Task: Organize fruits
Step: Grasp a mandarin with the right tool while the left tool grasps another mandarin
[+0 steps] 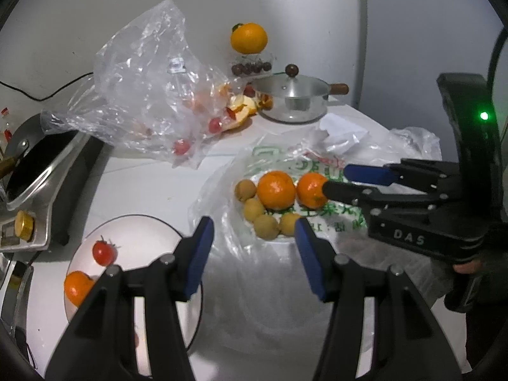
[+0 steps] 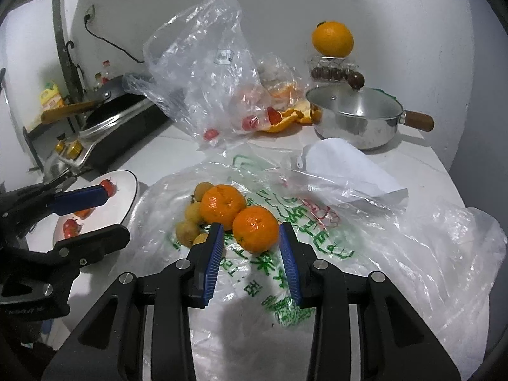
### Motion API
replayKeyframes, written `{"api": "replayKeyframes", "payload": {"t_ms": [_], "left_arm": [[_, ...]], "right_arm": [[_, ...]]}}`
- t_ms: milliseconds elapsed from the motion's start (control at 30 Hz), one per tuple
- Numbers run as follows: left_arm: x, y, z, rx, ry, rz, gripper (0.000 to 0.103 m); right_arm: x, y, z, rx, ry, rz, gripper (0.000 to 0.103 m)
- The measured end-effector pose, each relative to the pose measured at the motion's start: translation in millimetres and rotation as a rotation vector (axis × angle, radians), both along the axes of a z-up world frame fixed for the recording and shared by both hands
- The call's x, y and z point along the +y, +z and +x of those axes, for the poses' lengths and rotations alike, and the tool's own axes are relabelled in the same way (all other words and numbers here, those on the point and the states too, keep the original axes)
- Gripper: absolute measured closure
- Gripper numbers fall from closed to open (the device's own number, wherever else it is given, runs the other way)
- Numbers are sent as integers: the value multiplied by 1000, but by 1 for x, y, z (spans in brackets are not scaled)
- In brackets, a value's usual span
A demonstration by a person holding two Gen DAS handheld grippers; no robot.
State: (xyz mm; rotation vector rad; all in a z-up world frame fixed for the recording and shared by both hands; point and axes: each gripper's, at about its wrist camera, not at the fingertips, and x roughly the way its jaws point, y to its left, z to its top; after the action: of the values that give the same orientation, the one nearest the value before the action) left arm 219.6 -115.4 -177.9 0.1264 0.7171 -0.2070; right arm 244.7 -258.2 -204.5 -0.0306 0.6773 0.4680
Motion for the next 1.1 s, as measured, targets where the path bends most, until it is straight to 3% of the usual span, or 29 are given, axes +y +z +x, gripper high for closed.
{"api": "replayKeyframes", "payload": {"t_ms": [67,633,1100], "left_arm": [[0,-2,3,5,-2,-1,48],[-4,1,10,-7,-36,25,48],[-28,7,13,9,-61,80,48]], "right_arm": [[2,-4,6,17,6,0,58],[15,-23,36,115,0,-43,59],[-11,3,-1,-30,-3,40,60]]}}
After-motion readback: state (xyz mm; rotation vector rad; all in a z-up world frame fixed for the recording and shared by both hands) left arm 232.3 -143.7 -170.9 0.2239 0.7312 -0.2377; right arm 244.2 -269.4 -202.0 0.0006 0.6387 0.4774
